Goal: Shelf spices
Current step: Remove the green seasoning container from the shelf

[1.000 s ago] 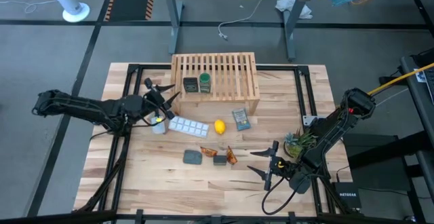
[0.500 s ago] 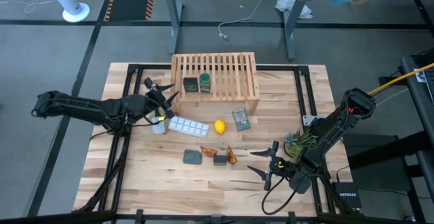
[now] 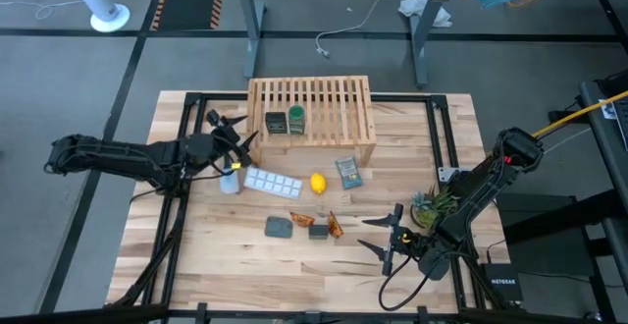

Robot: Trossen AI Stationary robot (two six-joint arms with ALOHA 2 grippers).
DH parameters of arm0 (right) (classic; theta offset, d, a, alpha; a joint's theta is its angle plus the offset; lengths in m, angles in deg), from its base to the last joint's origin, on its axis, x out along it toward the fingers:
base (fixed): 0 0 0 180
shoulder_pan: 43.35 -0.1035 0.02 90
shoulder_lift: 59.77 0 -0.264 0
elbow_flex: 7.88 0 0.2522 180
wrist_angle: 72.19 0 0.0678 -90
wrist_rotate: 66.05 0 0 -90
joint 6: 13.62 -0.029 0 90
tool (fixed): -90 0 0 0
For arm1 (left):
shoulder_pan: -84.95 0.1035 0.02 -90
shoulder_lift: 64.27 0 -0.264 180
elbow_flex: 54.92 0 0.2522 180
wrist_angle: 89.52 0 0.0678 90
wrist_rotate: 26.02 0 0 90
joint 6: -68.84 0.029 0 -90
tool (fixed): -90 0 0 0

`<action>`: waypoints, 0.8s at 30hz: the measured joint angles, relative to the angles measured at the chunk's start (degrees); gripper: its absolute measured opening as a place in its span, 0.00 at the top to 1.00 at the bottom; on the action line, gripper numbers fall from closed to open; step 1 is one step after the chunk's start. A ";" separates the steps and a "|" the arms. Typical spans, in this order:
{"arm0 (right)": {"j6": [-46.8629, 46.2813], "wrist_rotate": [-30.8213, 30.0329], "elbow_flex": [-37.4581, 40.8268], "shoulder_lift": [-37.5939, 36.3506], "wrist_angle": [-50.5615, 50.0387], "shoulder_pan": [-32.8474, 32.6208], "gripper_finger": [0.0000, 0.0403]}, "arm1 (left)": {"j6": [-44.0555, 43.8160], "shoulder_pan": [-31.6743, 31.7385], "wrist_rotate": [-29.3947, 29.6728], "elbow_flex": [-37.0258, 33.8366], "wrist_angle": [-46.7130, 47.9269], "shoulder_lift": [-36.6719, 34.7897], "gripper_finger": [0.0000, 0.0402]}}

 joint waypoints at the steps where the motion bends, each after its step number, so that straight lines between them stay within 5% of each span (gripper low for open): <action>1: 0.00 -0.01 0.00 0.00 0.00 0.00 0.38 | -0.15 0.40 -0.13 0.00 -0.09 0.00 0.37; 4: 0.00 0.00 0.00 0.00 0.00 -0.01 0.38 | -1.39 1.93 -2.01 0.00 -0.23 0.00 0.35; 10: 0.00 0.00 0.00 0.00 -0.02 -0.02 0.38 | -5.74 5.70 -15.52 0.00 -0.16 0.57 0.37; 24: 0.02 0.00 0.00 0.00 -0.35 0.00 0.38 | -2.42 14.40 -24.35 -0.02 -8.67 10.88 0.37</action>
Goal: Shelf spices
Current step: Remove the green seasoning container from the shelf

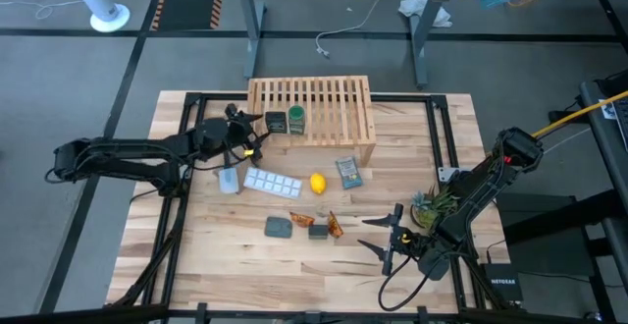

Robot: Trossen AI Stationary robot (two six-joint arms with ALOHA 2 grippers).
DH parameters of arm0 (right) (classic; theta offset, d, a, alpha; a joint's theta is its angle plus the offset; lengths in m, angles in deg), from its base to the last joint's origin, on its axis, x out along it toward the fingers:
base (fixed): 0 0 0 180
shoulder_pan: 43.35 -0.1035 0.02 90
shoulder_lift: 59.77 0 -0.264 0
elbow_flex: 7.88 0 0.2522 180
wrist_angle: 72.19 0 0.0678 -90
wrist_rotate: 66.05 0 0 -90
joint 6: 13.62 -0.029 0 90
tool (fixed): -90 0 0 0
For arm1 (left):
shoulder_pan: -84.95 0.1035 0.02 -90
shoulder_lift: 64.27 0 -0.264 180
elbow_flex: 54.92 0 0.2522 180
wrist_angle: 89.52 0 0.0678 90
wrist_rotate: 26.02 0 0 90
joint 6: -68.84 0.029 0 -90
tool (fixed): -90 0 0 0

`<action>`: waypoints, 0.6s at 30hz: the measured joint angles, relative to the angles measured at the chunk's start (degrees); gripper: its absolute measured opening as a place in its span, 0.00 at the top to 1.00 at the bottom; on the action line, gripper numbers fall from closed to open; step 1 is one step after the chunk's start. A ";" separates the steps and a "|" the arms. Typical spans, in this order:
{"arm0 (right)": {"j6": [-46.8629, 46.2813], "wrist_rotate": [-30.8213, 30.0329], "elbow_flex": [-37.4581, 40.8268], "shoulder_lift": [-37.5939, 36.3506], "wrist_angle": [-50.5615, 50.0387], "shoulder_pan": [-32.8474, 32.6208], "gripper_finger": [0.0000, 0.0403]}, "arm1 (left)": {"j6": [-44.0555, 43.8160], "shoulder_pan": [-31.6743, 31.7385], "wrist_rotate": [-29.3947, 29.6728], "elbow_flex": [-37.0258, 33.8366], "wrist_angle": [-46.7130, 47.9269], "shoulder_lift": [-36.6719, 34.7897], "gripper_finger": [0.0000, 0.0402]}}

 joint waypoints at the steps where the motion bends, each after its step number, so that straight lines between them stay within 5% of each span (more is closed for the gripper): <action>1: -0.01 0.00 0.00 0.00 0.00 0.00 0.38 | 0.57 0.39 -0.49 0.00 -0.78 0.64 0.37; 8: -0.02 0.00 0.00 0.00 0.01 0.00 0.38 | 1.10 2.31 -9.33 0.00 -4.89 4.09 0.37; 18: -0.02 0.00 0.00 0.00 0.00 0.00 0.38 | 3.96 2.32 -14.76 0.00 -7.01 5.36 0.37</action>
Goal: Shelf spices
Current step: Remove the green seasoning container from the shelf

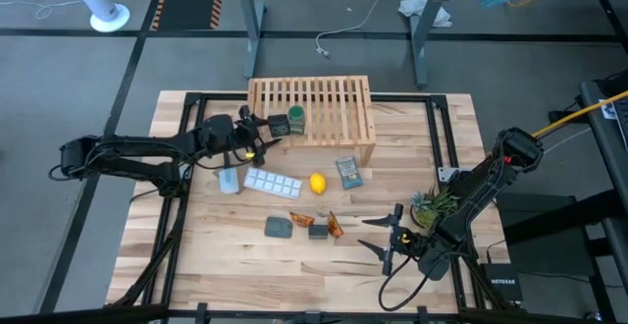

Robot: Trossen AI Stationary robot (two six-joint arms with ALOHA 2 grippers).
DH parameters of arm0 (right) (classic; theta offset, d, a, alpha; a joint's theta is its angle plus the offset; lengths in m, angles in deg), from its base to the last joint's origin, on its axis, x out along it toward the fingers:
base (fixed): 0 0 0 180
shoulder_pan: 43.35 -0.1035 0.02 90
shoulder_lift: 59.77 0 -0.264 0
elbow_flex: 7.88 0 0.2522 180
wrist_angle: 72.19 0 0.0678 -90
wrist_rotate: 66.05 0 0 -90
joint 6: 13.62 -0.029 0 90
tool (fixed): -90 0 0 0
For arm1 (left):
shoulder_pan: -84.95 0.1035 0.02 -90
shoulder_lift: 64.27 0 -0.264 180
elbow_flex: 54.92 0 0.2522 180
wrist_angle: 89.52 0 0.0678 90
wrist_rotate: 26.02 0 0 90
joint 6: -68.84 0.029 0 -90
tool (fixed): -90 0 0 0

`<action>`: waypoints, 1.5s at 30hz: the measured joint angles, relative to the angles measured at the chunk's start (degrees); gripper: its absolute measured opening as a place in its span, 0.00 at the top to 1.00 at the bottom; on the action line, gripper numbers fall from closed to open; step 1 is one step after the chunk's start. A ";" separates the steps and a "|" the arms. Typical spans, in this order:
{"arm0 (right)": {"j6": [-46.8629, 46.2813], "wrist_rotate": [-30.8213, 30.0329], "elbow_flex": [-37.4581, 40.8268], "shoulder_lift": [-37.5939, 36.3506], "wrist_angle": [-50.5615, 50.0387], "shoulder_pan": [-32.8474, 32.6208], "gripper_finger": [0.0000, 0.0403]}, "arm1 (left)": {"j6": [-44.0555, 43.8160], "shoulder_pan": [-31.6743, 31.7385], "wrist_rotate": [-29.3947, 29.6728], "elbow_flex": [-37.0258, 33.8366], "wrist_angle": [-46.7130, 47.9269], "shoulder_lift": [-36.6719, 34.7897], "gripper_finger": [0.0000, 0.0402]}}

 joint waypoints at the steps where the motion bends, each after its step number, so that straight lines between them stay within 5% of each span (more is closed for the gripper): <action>1: 0.02 0.00 0.00 0.00 0.00 -0.02 0.38 | 0.24 0.00 -0.15 0.00 -0.06 0.00 0.37; 9: 0.02 0.00 0.00 0.00 0.02 -0.02 0.38 | 1.00 0.00 -0.14 0.00 -0.12 0.00 0.40; 18: 0.02 0.00 0.00 0.00 0.02 -0.02 0.38 | 0.86 0.00 3.53 0.00 -0.44 -0.04 0.74; 33: 0.02 0.00 0.00 0.00 0.08 -0.01 0.38 | -1.63 -1.32 4.21 0.00 7.21 -8.80 0.74; 45: 0.00 0.00 0.00 0.00 0.02 0.00 0.38 | -11.63 -14.70 4.07 0.00 25.31 -26.53 0.74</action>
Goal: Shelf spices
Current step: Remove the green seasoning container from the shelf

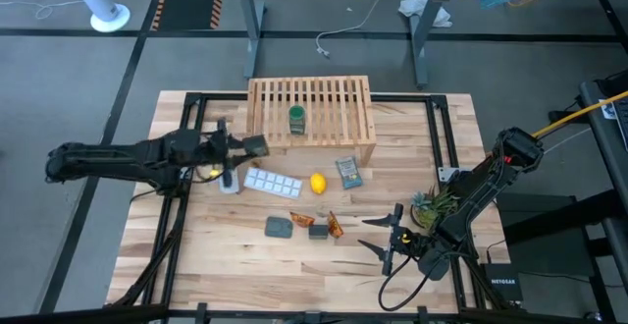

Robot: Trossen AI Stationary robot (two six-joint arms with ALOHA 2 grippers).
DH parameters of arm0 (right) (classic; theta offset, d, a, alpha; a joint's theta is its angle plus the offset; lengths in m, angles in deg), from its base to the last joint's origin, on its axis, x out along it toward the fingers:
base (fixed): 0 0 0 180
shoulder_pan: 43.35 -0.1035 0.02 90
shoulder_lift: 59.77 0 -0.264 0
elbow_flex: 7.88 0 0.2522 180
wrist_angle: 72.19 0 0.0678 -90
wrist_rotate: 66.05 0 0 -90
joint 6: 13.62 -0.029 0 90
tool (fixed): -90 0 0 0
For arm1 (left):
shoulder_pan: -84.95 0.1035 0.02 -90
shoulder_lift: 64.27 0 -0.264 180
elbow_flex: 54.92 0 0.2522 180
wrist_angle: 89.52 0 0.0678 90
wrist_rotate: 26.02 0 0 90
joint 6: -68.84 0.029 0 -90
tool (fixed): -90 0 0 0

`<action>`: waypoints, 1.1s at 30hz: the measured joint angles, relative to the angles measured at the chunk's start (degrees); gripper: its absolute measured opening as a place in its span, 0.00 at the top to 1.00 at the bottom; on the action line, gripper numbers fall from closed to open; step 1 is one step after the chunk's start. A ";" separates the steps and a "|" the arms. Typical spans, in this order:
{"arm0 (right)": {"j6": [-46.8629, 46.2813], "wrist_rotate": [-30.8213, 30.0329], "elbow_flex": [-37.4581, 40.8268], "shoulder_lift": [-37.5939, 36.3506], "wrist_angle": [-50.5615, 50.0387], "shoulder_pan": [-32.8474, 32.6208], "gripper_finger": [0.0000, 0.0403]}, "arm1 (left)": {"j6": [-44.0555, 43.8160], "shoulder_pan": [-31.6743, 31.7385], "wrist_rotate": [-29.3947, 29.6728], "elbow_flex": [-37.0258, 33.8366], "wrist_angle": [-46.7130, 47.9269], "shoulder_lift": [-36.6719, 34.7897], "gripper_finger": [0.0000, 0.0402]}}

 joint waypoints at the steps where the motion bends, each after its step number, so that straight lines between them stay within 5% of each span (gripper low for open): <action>1: 0.02 0.00 0.00 0.00 0.00 0.00 0.38 | -1.03 -1.75 0.00 0.00 0.55 -0.84 0.74; 9: 0.02 0.00 0.00 0.00 0.00 -0.01 0.38 | -9.15 -17.35 1.04 0.00 0.97 -0.08 0.74; 18: 0.02 0.00 0.00 0.00 0.00 0.00 0.38 | -14.38 -33.05 10.53 0.00 -7.17 13.92 0.74; 33: 0.02 0.00 0.00 0.00 0.04 0.00 0.38 | -16.35 -40.89 14.05 0.00 -29.60 37.69 0.74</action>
